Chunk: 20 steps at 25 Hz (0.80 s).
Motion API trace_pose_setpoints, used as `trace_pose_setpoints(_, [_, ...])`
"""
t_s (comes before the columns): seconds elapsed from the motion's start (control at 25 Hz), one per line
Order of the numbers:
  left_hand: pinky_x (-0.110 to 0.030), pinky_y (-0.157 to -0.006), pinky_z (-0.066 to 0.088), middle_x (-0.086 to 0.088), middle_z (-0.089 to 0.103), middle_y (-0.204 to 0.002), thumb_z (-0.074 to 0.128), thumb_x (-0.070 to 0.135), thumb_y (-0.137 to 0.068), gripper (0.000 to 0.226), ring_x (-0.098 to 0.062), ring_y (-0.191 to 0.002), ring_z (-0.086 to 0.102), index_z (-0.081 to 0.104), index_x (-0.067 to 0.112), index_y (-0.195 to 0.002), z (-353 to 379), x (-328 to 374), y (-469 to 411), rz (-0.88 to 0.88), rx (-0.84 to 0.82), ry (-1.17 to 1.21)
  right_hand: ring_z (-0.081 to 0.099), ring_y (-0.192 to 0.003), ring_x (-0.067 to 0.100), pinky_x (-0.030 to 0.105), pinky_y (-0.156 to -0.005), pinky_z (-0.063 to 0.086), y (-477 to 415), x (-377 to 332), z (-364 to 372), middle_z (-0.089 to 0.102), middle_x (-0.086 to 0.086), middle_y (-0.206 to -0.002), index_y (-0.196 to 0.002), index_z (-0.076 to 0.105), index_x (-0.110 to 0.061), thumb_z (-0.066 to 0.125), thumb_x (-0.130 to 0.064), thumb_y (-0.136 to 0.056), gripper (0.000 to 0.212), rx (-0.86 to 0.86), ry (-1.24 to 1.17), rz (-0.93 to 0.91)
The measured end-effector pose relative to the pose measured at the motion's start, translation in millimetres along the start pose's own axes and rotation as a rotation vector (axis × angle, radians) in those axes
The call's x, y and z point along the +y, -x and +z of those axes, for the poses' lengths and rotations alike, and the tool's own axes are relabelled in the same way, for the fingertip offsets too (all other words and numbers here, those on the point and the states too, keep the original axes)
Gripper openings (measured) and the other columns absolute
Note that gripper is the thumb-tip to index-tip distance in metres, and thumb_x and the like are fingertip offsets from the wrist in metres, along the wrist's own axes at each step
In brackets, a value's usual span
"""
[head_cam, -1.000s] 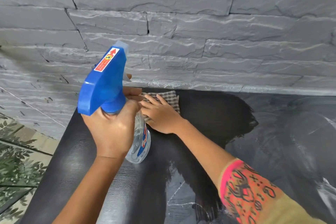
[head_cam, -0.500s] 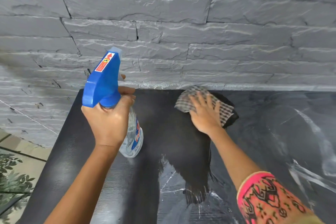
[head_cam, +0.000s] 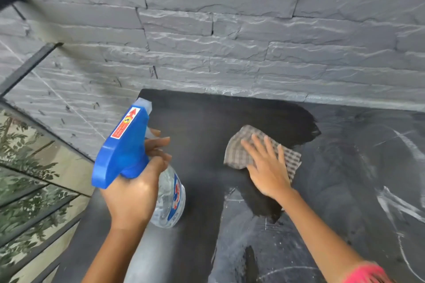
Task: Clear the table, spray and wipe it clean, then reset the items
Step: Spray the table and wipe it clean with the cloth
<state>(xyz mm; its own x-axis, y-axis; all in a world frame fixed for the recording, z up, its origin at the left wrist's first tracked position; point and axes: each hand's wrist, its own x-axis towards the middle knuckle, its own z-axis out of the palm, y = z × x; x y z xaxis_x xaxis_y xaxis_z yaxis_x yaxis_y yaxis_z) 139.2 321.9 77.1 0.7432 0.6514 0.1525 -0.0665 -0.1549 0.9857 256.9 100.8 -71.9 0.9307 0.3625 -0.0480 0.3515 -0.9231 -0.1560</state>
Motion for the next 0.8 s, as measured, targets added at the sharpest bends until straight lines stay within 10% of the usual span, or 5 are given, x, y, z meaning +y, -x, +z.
trace_pose_setpoints(0.12, [-0.02,-0.071,0.05,0.011,0.07,-0.075,0.051,0.004,-0.062,0.037,-0.005,-0.064,0.064,0.063,0.038,-0.066,-5,1,10,0.004,-0.003,-0.012,-0.011,-0.144,0.029,0.058,-0.113,-0.007,-36,-38,-1,-0.007,-0.001,-0.159,-0.148,0.004,-0.039,0.037,-0.04,-0.096,0.062,-0.052,-0.039,0.107])
trace_pose_setpoints(0.28, [-0.047,-0.088,0.049,-0.005,0.069,-0.087,0.051,0.003,-0.064,0.045,-0.034,-0.087,0.065,0.063,0.045,-0.069,-5,3,18,0.033,-0.008,-0.032,-0.012,-0.144,0.029,0.055,-0.11,-0.017,23,-76,19,-0.005,-0.004,-0.158,-0.146,0.005,-0.044,0.048,-0.037,-0.088,0.073,-0.065,-0.004,-0.332])
trace_pose_setpoints(0.4, [-0.041,-0.086,0.051,-0.008,0.066,-0.089,0.049,0.001,-0.065,0.048,-0.023,-0.08,0.067,0.063,0.047,-0.072,-4,-1,18,0.05,-0.013,-0.037,-0.008,-0.145,0.022,0.05,-0.113,-0.016,69,-43,24,0.001,-0.008,-0.158,-0.145,0.001,-0.047,0.049,-0.032,-0.081,0.082,-0.061,0.015,-0.552])
trace_pose_setpoints(0.8, [-0.035,-0.082,0.052,0.017,0.072,-0.076,0.051,0.021,-0.056,0.029,-0.017,-0.076,0.068,0.058,0.0,-0.075,-2,-9,16,0.087,0.036,-0.04,-0.009,-0.145,0.023,0.054,-0.115,-0.005,-84,99,-18,-0.002,-0.004,-0.159,-0.147,0.006,-0.042,0.035,-0.037,-0.097,0.058,-0.075,-0.018,0.117])
